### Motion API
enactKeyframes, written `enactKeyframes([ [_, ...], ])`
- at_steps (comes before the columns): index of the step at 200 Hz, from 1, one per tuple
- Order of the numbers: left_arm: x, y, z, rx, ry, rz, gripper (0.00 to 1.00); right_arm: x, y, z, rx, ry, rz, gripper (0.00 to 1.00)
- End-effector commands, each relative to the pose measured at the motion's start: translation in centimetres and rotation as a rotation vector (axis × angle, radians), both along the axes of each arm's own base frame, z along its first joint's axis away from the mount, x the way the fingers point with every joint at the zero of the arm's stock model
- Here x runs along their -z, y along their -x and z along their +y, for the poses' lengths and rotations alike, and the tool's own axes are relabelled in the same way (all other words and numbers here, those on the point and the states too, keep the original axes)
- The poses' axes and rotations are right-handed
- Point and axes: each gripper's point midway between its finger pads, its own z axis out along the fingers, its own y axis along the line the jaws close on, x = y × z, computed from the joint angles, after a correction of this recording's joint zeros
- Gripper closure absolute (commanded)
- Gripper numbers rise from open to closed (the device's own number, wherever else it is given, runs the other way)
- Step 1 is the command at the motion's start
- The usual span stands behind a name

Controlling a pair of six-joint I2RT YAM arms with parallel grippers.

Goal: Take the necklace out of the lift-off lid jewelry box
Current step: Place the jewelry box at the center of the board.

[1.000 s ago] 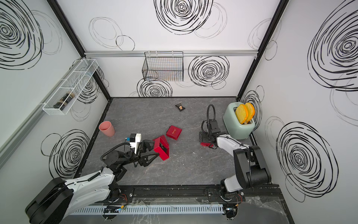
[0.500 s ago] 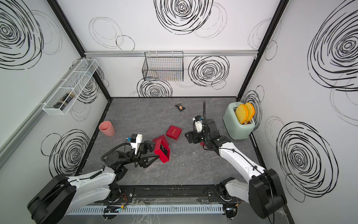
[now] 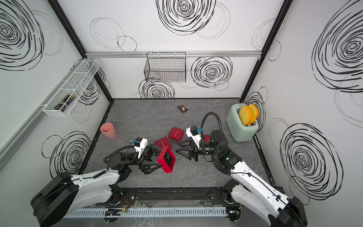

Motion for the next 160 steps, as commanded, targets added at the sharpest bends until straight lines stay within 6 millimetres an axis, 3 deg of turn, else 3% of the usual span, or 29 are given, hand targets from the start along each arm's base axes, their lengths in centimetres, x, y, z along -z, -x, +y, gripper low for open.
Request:
enactKeyframes([
  [1,-2.3,1.4,0.2,0.049,0.066,-0.098,0.29,-1.0,1.1,0.8,-0.046,-0.008,-0.041,0.52],
  [36,-2.2,1.5,0.1,0.055,0.063,-0.1,0.29,-0.7,2.1,1.5,-0.088,-0.002,-0.034,0.55],
  [73,-2.1,1.5,0.0,0.053,0.055,-0.102,0.29,-0.4,2.2,2.0,-0.082,0.011,-0.02,0.68],
  [111,-1.8,1.4,-0.1,0.044,0.046,-0.103,0.28,-0.3,2.2,2.3,-0.084,0.025,0.002,0.73],
  [160,-1.3,1.2,-0.3,0.025,0.015,-0.112,0.24,-0.1,2.0,2.4,-0.072,0.033,0.025,0.96],
])
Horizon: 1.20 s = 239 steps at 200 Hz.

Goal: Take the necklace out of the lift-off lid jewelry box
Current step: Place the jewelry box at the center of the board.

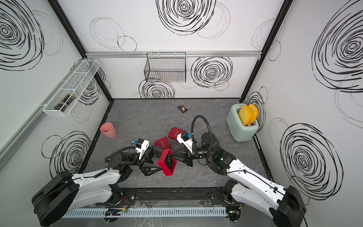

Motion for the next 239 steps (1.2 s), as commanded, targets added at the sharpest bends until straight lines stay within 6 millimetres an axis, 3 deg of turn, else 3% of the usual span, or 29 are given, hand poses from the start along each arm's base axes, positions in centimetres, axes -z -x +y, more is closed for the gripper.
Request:
enactKeyframes([
  [1,-1.4,0.5,0.1,0.003,0.028,-0.081,0.24,-1.6,0.1,0.2,-0.002,-0.024,-0.018,0.97],
  [55,0.3,-1.8,0.1,-0.165,-0.04,-0.059,0.06,-1.5,-1.1,-0.2,0.085,0.005,-0.011,1.0],
  [88,2.7,-4.5,0.8,-0.359,-0.128,-0.019,0.05,0.1,-4.7,-1.5,0.322,0.108,-0.011,1.0],
  [113,4.8,-6.5,2.1,-0.518,-0.189,0.01,0.06,3.4,-8.6,-3.6,0.565,0.268,0.002,1.0],
  [139,6.0,-7.4,3.1,-0.612,-0.234,0.015,0.07,8.5,-11.4,-6.2,0.769,0.465,0.045,1.0],
  [182,6.1,-7.6,4.1,-0.677,-0.228,0.004,0.08,15.5,-11.9,-8.3,0.852,0.641,0.135,1.0],
  [239,7.0,-7.4,3.8,-0.675,-0.257,0.0,0.08,20.8,-12.4,-11.0,0.935,0.793,0.277,1.0],
])
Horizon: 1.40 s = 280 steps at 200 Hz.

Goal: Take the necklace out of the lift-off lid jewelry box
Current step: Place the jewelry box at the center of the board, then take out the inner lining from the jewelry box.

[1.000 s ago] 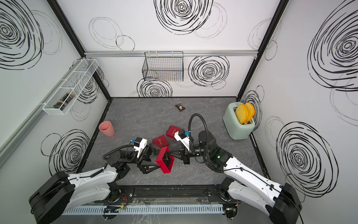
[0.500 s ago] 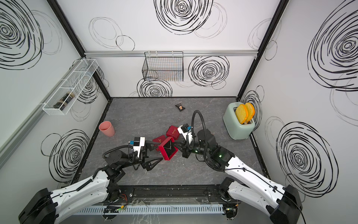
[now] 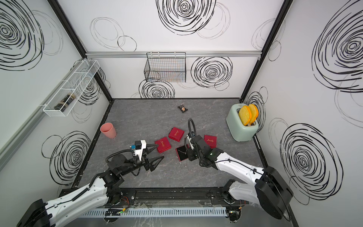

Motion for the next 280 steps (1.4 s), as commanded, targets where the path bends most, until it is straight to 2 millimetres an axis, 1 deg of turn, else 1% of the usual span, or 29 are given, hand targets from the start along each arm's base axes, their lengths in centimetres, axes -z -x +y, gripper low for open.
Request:
enactKeyframes([
  [1,0.3,0.0,0.1,-0.014,-0.015,-0.026,0.08,1.6,-0.5,-1.5,0.084,0.044,0.054,1.0],
  [19,0.5,0.1,0.0,-0.015,-0.025,-0.025,0.09,3.0,-0.5,-2.4,0.116,0.092,0.116,1.0],
  [33,0.6,0.2,0.1,-0.018,-0.03,-0.027,0.09,3.8,-0.6,-2.7,0.125,0.122,0.134,1.0],
  [51,0.9,0.3,0.2,-0.022,-0.037,-0.026,0.09,4.4,-0.6,-2.6,0.12,0.125,0.157,0.93],
  [72,1.2,0.4,0.4,-0.028,-0.044,-0.025,0.09,4.6,-0.6,-2.4,0.122,0.125,0.169,0.78],
  [83,1.3,0.4,0.5,-0.033,-0.044,-0.027,0.09,4.4,-0.6,-2.4,0.125,0.125,0.167,0.63],
  [98,1.4,0.4,0.5,-0.033,-0.047,-0.027,0.09,3.8,-0.7,-2.5,0.135,0.13,0.16,0.48],
  [107,1.5,0.4,0.5,-0.034,-0.05,-0.025,0.09,3.4,-0.7,-2.5,0.139,0.131,0.153,0.42],
  [115,1.6,0.3,0.5,-0.035,-0.054,-0.024,0.09,3.0,-0.7,-2.4,0.141,0.129,0.144,0.4],
  [145,2.0,0.3,0.4,-0.033,-0.065,-0.022,0.09,1.0,-0.6,-1.5,0.125,0.1,0.113,0.38],
  [170,2.3,0.2,0.4,-0.035,-0.069,-0.019,0.09,0.2,-0.3,-0.4,0.09,0.07,0.116,0.41],
  [190,2.5,0.2,0.4,-0.037,-0.073,-0.019,0.09,0.4,0.0,0.3,0.075,0.062,0.13,0.45],
  [209,2.7,0.0,0.4,-0.048,-0.082,-0.014,0.1,1.1,0.3,0.7,0.074,0.071,0.153,0.49],
  [251,2.7,-0.1,0.6,-0.061,-0.081,-0.017,0.1,2.7,1.3,1.9,0.066,0.1,0.191,0.49],
  [280,2.5,0.1,0.5,-0.051,-0.066,-0.015,0.11,3.5,1.2,1.5,0.109,0.162,0.194,0.49],
])
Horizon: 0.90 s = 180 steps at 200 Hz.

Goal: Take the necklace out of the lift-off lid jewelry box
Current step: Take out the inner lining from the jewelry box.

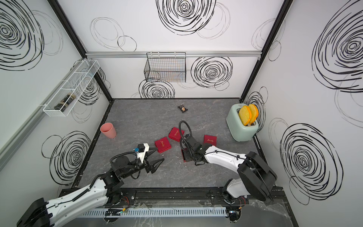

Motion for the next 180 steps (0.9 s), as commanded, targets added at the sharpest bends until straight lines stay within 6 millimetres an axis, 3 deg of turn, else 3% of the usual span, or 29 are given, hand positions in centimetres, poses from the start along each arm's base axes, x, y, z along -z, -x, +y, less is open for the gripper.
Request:
enactKeyframes([
  [1,-1.26,0.14,-0.08,0.003,0.038,-0.049,0.11,-0.05,-0.41,-0.12,0.056,0.045,-0.006,0.49],
  [88,-0.78,0.33,-0.49,0.007,0.03,-0.042,0.12,0.66,-0.29,-0.98,0.106,0.161,-0.026,0.44],
  [146,-0.87,0.47,-0.6,0.007,0.023,-0.057,0.12,0.67,-0.39,-1.03,0.112,0.13,-0.027,0.44],
  [180,-0.7,0.6,-0.71,0.011,0.017,-0.057,0.12,-0.04,-0.2,-0.19,0.091,0.02,-0.017,0.44],
])
